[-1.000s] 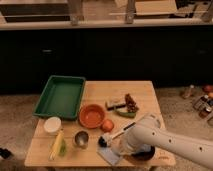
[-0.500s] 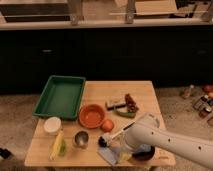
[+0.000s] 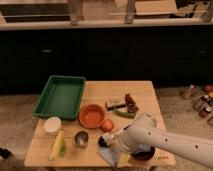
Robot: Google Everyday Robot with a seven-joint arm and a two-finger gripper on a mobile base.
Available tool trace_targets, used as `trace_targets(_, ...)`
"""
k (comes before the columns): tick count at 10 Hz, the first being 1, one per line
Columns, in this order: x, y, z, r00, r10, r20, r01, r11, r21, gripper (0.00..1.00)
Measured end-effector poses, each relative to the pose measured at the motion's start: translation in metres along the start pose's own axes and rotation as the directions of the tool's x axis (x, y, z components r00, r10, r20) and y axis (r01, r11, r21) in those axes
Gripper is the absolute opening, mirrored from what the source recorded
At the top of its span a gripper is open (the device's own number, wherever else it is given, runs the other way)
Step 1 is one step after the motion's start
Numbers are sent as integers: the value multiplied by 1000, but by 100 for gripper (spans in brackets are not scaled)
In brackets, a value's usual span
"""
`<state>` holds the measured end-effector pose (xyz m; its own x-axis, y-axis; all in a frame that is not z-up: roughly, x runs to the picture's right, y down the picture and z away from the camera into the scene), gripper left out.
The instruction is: Wipe tray with towel
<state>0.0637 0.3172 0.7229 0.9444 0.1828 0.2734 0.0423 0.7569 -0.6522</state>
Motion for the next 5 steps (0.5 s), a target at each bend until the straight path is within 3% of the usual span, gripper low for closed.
trace_targets(3,1,-2,4,996,85,-26,-85,996,4,80)
trace_targets(5,3,-1,11,987,150,-58,-150,989,0,80)
